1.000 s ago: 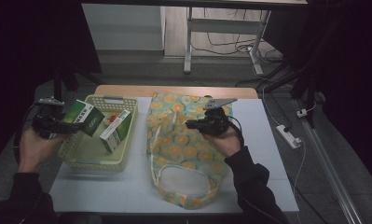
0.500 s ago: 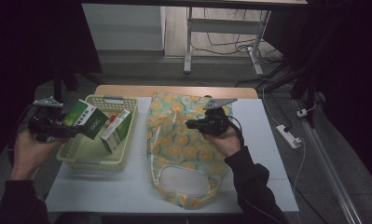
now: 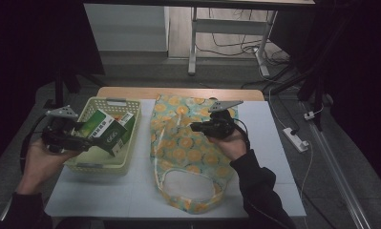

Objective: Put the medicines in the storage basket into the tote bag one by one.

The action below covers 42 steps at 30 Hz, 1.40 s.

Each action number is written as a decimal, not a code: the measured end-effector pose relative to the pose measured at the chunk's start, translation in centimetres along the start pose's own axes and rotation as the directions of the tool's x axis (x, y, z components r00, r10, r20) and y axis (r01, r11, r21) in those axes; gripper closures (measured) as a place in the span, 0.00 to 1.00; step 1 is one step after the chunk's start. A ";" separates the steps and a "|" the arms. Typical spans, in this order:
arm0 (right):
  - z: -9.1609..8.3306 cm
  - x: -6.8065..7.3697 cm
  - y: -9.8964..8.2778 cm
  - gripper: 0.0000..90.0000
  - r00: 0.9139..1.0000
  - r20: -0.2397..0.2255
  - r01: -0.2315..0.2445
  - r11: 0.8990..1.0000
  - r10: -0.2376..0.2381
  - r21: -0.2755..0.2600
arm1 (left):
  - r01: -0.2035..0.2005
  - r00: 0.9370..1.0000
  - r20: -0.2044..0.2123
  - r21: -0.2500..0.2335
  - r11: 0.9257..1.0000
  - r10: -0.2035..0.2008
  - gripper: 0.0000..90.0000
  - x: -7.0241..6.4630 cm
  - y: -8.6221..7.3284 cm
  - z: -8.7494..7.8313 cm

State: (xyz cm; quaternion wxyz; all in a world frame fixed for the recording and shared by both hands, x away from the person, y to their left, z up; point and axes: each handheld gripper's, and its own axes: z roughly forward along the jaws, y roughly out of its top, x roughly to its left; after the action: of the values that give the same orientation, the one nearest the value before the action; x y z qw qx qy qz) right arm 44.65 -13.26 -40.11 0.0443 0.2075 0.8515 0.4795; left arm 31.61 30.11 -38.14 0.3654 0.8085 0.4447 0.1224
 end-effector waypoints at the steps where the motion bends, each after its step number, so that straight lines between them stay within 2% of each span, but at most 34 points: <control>1: 0.0 0.0 0.0 1.00 1.000 0.000 0.000 1.000 0.000 0.000 | -0.002 1.000 0.013 -0.004 1.000 0.002 0.19 -0.2 0.0 0.2; 5: 0.0 0.0 0.0 1.00 1.000 0.002 -0.001 1.000 0.001 0.001 | -0.027 0.998 0.059 -0.005 1.000 0.027 0.19 -1.5 0.0 1.0; 12: 0.1 -0.2 -0.1 1.00 1.000 0.006 -0.003 1.000 0.003 0.003 | -0.081 0.990 0.113 0.005 0.997 0.080 0.19 -3.9 0.3 2.4; 15: 0.1 -0.1 -0.1 1.00 1.000 0.005 -0.003 1.000 0.003 0.002 | -0.091 0.980 0.176 -0.009 0.996 0.091 0.19 -4.6 0.4 3.2; 17: 0.1 -0.1 -0.1 1.00 1.000 0.006 -0.003 1.000 0.003 0.003 | -0.108 0.977 0.185 -0.006 0.994 0.108 0.19 -5.1 0.4 3.8; 20: 0.2 -0.2 -0.1 1.00 1.000 0.006 -0.003 1.000 0.003 0.004 | -0.122 0.968 0.219 -0.012 0.992 0.122 0.19 -5.9 0.6 4.6; 25: 0.2 -0.2 -0.2 1.00 1.000 0.010 -0.002 1.000 0.002 0.005 | -0.162 0.957 0.246 0.006 0.987 0.155 0.19 -7.6 0.8 6.2; 28: 0.1 -0.3 -0.2 1.00 1.000 0.011 -0.002 1.000 0.002 0.005 | -0.180 0.947 0.272 0.008 0.984 0.171 0.19 -8.6 0.8 7.3; 32: 0.2 -0.3 -0.2 1.00 1.000 0.009 -0.006 1.000 0.006 0.002 | -0.201 0.939 0.289 0.022 0.979 0.186 0.19 -9.6 1.0 8.8; 38: 0.2 -0.4 -0.2 1.00 1.000 0.008 -0.007 1.000 0.007 0.000 | -0.227 0.934 0.292 0.040 0.973 0.206 0.19 -10.9 1.8 11.2; 42: 0.2 -0.3 -0.2 1.00 1.000 0.010 -0.003 1.000 0.003 0.001 | -0.246 0.927 0.305 0.053 0.968 0.219 0.19 -12.0 2.6 12.9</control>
State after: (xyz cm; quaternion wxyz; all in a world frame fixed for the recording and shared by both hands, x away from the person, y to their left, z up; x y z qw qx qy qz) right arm 44.92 -13.36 -40.41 0.0475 0.2111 0.8513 0.4780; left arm 33.11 13.37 -43.83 0.3739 0.8804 0.2909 0.0220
